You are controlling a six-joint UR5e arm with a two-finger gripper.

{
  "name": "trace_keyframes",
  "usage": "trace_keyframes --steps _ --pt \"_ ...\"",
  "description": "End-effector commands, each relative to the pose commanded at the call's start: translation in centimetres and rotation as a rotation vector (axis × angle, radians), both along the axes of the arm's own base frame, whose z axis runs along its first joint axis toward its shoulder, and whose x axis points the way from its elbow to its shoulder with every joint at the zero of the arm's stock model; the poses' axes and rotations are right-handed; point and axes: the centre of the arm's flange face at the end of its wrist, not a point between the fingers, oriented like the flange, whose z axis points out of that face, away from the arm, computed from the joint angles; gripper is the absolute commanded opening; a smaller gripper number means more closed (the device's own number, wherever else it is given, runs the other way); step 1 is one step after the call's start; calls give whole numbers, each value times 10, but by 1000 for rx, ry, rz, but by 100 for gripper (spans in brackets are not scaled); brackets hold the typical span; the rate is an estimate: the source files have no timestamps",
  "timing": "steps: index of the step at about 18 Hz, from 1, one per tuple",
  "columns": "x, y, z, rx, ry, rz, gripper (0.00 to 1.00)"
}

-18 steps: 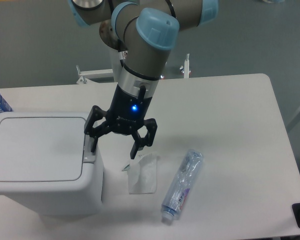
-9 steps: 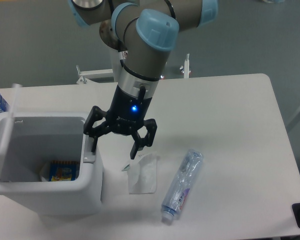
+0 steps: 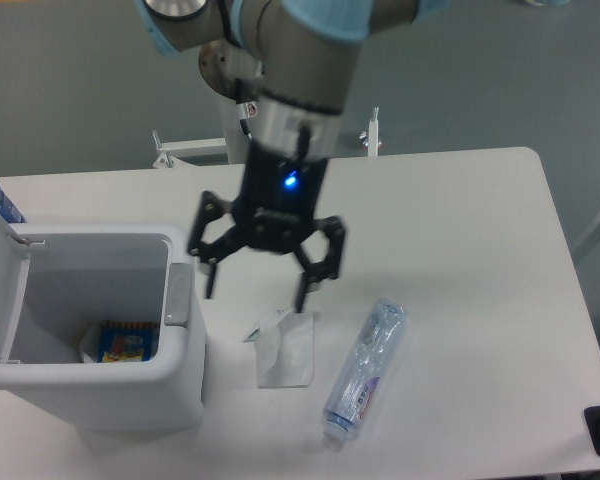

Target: Open the trash can

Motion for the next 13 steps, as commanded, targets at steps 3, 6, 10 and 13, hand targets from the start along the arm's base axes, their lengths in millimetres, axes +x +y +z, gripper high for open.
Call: trace_keyframes --steps 3,6,10,13 --pt "-25 -26 14 -9 59 36 100" --pt "-32 -46 9 -84 176 -22 100" --pt "-43 -64 -18 -293 346 -125 100" --pt "-53 -78 -33 -383 398 -195 100"
